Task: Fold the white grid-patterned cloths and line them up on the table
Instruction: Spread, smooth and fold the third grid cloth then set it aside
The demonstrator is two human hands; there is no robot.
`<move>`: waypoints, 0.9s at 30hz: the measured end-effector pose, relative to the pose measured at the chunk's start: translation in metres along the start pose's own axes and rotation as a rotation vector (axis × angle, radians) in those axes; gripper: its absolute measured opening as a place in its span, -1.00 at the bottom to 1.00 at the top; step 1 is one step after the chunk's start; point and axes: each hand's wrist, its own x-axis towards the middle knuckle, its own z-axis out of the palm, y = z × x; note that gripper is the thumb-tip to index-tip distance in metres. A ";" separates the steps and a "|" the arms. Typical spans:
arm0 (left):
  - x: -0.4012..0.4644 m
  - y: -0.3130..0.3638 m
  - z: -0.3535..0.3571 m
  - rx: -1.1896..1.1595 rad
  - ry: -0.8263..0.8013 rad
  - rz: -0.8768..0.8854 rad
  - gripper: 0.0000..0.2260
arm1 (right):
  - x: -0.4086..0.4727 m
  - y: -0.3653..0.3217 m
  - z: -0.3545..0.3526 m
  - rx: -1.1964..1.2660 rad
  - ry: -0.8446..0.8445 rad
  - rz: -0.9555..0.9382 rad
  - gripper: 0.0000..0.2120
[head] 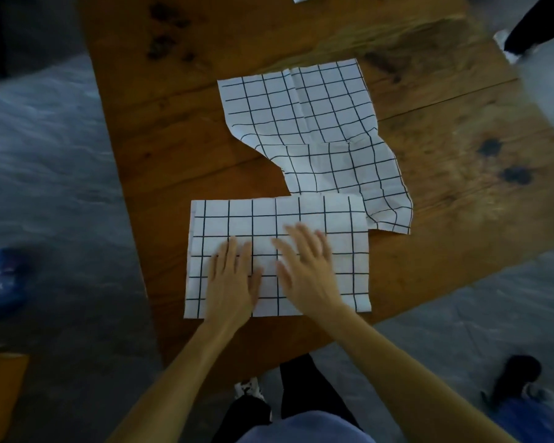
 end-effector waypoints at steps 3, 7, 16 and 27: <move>0.001 -0.003 0.008 0.054 -0.005 -0.002 -0.45 | -0.018 -0.012 0.014 -0.026 -0.211 0.067 -0.53; -0.001 -0.002 0.009 0.101 0.028 -0.048 -0.45 | -0.023 0.002 0.020 -0.020 -0.361 0.119 -0.42; -0.007 -0.025 0.012 0.103 0.067 -0.089 -0.43 | -0.023 0.010 0.026 -0.056 -0.397 0.074 -0.42; -0.005 -0.025 0.013 0.096 0.088 -0.090 -0.45 | -0.019 0.006 0.031 -0.084 -0.366 0.064 -0.40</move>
